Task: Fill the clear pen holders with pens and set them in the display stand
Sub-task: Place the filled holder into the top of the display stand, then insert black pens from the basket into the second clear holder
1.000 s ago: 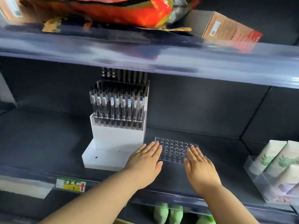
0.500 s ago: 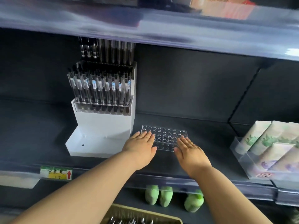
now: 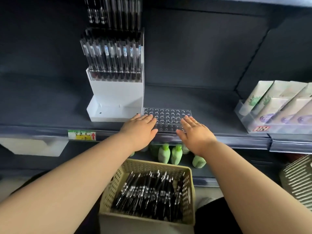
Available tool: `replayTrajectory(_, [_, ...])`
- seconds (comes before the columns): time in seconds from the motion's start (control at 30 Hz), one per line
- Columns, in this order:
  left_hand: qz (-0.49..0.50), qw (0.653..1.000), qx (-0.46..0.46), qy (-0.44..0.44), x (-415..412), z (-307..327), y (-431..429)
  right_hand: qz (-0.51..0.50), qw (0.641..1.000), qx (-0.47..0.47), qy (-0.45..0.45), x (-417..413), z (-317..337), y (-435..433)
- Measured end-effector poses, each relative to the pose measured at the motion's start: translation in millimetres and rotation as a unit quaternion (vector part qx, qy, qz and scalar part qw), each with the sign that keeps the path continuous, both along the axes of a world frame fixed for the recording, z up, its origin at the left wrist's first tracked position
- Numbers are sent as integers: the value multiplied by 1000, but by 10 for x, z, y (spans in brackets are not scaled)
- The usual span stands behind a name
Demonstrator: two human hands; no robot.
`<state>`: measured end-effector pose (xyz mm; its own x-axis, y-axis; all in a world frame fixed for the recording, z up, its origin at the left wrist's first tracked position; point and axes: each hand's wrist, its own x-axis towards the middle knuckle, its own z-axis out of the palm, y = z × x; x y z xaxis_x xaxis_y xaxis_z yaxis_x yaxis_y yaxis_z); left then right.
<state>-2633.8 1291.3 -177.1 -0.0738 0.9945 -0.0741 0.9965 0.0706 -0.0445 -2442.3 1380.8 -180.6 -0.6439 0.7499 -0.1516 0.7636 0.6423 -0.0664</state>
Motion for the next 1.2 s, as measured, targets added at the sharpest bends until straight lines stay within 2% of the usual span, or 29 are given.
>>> replayTrajectory(0.13, [-3,1000,-5,-9,0,4,-80,10,1000,-3,8,-5,104,-73])
replayTrajectory(0.3, [-74,990,108,-52,93,-124,-449,119,976,49,178,-80,13,-498])
replayTrajectory(0.4, [-88,989,85,-85,115,-362,-732,170,962,28,214,-43,-291,-805])
replayTrajectory(0.5, [-42,990,21,-129,118,-594,-819,179,972,-23,149,-1,-651,-953])
replayTrajectory(0.57, [-49,990,-35,-127,176,-725,-793,169,979,-48,98,-23,-856,-972])
replayTrajectory(0.73, [-96,976,-192,-29,328,-1112,-765,174,978,-65,-94,-110,-1226,-985])
replayTrajectory(0.8, [-121,968,-221,-10,405,-1256,-762,162,976,-72,-127,-137,-1310,-987])
replayTrajectory(0.93, [-121,969,-215,-26,493,-1499,-689,125,982,-78,-116,-243,-1412,-984])
replayTrajectory(1.2, [-163,973,-163,31,445,-1736,-572,93,979,-91,-156,-251,-1372,-897])
